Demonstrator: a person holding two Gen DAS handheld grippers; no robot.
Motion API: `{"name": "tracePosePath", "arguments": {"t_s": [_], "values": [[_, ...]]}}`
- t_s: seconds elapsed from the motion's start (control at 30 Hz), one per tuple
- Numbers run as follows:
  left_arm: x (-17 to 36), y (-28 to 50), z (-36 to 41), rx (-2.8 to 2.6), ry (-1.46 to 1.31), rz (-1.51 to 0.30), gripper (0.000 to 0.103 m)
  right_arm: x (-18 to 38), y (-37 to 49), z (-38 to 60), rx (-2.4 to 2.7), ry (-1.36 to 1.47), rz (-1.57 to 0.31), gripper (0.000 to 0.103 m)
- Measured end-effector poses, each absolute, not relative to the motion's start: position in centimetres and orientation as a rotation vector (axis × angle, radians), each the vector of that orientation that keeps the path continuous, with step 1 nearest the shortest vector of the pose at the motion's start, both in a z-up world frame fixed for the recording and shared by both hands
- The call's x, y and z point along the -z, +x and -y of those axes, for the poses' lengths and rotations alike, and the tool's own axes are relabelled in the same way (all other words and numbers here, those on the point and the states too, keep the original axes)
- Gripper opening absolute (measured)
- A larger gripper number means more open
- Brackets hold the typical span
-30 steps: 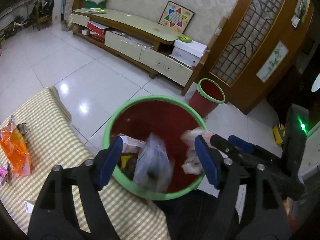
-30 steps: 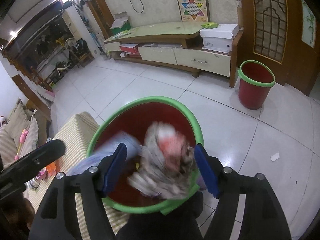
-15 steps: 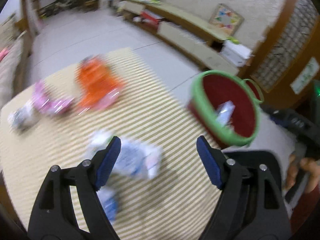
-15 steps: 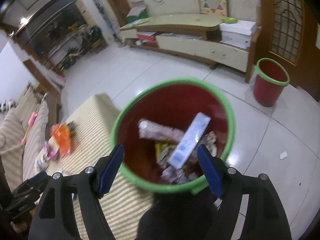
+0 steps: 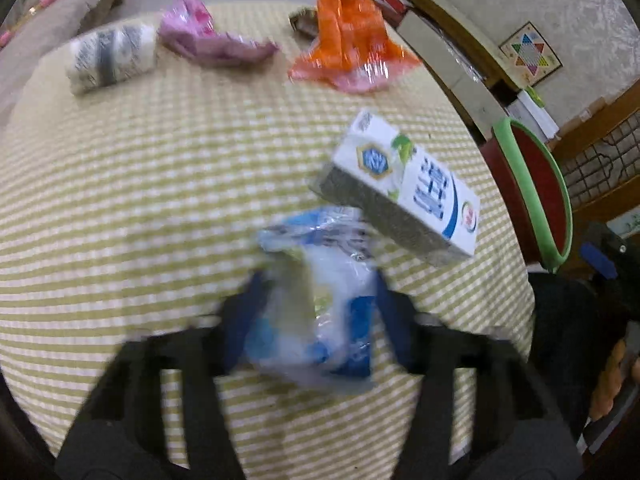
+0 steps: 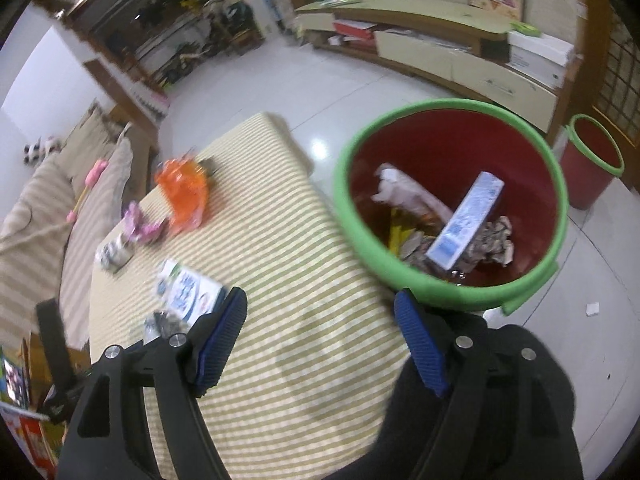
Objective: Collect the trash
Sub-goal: 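Grasp the clear blue-printed snack wrapper with the left tool, then grasp the white milk carton with the right tool while the left tool holds the wrapper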
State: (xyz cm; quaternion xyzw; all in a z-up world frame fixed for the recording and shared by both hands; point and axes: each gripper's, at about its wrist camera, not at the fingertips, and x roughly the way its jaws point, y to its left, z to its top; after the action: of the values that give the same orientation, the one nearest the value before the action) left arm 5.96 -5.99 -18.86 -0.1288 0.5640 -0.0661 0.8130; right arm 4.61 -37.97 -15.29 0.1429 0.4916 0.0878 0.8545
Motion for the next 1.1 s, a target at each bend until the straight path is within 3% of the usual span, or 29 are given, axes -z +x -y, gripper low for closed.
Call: {"name": "tracePosePath", "arguments": {"t_s": [0.07,0.13,0.27,0.53,0.97,1.1], "values": [[18.7,5.6,6.0,0.151,-0.274,-1.194,0.03,15.1,4.5,36.7,-0.217,0.27,-1.044,0.074],[18.3,5.1,5.4,0.164,-0.292,-1.185,0.029,15.1,4.6,35.6,-0.247,0.234,-1.059,0.074],[16.7,3.3,3.9,0.148,-0.274,-1.145,0.029,15.4,5.6,32.1,-0.334,0.105,-1.116,0.08],[15.3,-1.1,1.1,0.083,-0.279,-1.125,0.029,16.1,8.3,24.3,-0.501,-0.175,-1.147,0.081],[14.4,-2.5,-1.0,0.025,-0.325,-1.085,0.031,20.5,11.6,18.5,-0.559,-0.353,-1.268,0.087],[14.7,-2.5,-0.9,0.03,-0.336,-1.092,0.031,21.0,11.7,18.2,-0.555,-0.379,-1.277,0.083]]}}
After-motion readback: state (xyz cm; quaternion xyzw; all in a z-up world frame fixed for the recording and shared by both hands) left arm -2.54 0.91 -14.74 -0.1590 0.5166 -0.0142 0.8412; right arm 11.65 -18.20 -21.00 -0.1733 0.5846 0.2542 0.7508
